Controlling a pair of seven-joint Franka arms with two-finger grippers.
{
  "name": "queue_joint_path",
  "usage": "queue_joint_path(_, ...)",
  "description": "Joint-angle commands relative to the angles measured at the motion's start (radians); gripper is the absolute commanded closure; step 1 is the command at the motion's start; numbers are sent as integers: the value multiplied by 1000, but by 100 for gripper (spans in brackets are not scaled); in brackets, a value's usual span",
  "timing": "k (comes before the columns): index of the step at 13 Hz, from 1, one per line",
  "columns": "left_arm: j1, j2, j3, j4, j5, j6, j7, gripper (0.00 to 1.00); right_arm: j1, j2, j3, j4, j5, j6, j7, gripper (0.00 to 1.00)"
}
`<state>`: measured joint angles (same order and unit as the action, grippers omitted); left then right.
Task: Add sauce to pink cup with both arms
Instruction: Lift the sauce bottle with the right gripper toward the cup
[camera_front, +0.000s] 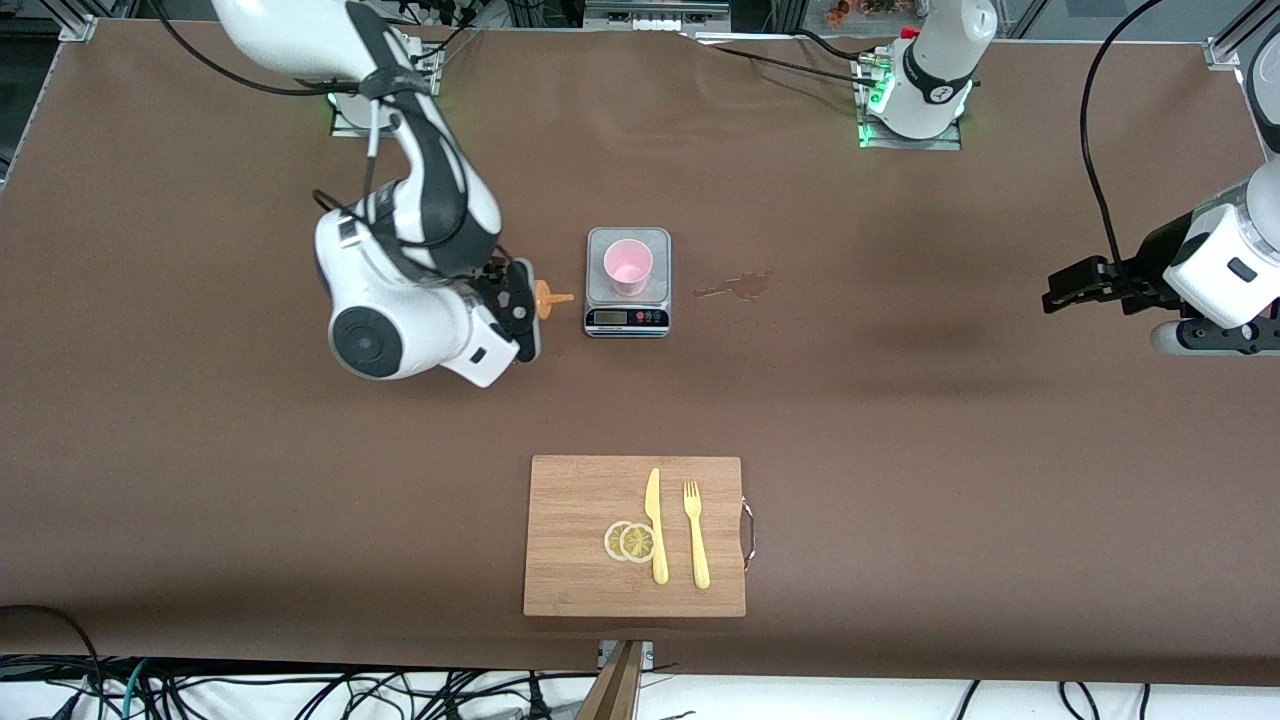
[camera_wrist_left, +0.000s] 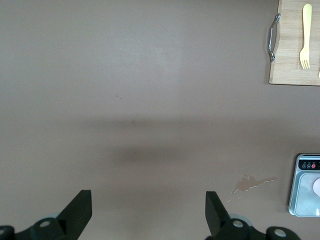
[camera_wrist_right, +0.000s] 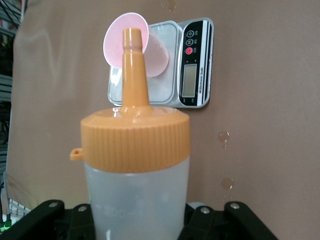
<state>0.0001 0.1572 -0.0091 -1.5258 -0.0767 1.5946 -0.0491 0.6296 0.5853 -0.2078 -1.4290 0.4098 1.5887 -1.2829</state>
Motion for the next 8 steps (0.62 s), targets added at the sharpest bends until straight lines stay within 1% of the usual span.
queue_joint_path(1,6,18,-6,32,22,-22,25,0,45,-25,-7,-44,-57,36,34,89)
queue_joint_path(2,6,18,-6,32,22,-22,25,0,73,-27,-7,-57,-74,53,36,89)
queue_joint_path(3,6,18,-5,32,22,-22,25,0,108,-41,-8,-79,-112,60,48,89)
queue_joint_path(4,6,18,-6,33,20,-22,25,0,140,-57,-7,-108,-162,82,91,89)
queue_joint_path(5,6,18,-6,32,22,-22,25,0,169,-76,-7,-140,-187,96,143,89)
queue_joint_path(7,6,18,-6,33,20,-22,25,0,218,-91,-5,-162,-262,108,210,89)
queue_joint_path(8,6,18,-6,38,20,-22,25,0,238,-91,-5,-169,-284,108,239,89)
